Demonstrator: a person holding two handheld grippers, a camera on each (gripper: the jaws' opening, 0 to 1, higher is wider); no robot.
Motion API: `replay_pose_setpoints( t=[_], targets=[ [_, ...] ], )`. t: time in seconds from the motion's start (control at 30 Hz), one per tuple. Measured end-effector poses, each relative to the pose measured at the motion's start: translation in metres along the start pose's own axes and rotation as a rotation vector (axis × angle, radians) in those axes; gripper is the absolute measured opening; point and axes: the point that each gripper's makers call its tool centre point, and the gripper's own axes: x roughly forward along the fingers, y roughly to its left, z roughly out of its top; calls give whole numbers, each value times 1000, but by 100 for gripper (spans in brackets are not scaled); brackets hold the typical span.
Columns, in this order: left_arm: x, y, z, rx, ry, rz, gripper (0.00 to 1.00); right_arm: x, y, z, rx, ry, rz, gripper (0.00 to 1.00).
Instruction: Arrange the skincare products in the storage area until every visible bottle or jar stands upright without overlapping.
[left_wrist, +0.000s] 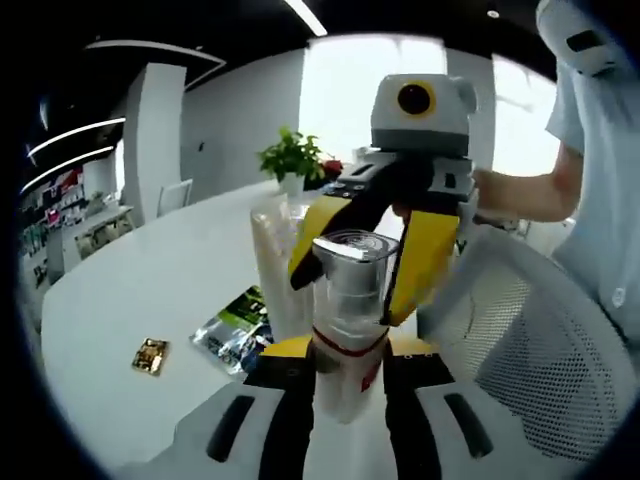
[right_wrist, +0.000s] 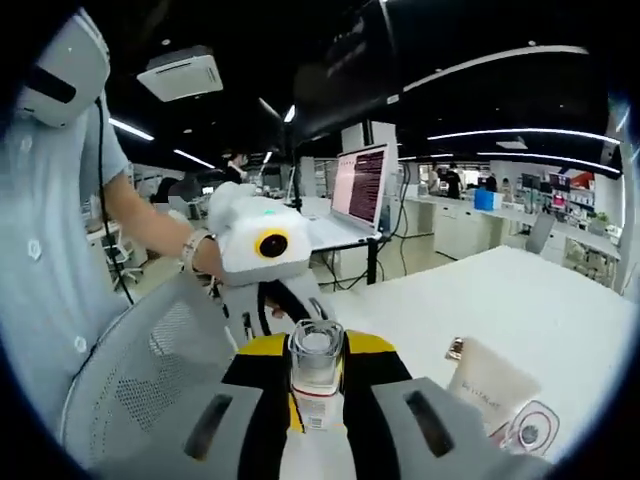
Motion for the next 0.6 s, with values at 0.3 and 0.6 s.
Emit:
replay_pose_setpoints(
  t=[0.3, 0.6],
  targets=[
    [10, -17, -10, 40, 47, -98, 22, -1, 18, -12, -52, 54, 127, 18],
    [17, -18, -13, 55, 63, -96, 20, -3, 21, -17, -50, 65, 141, 19]
  ],
)
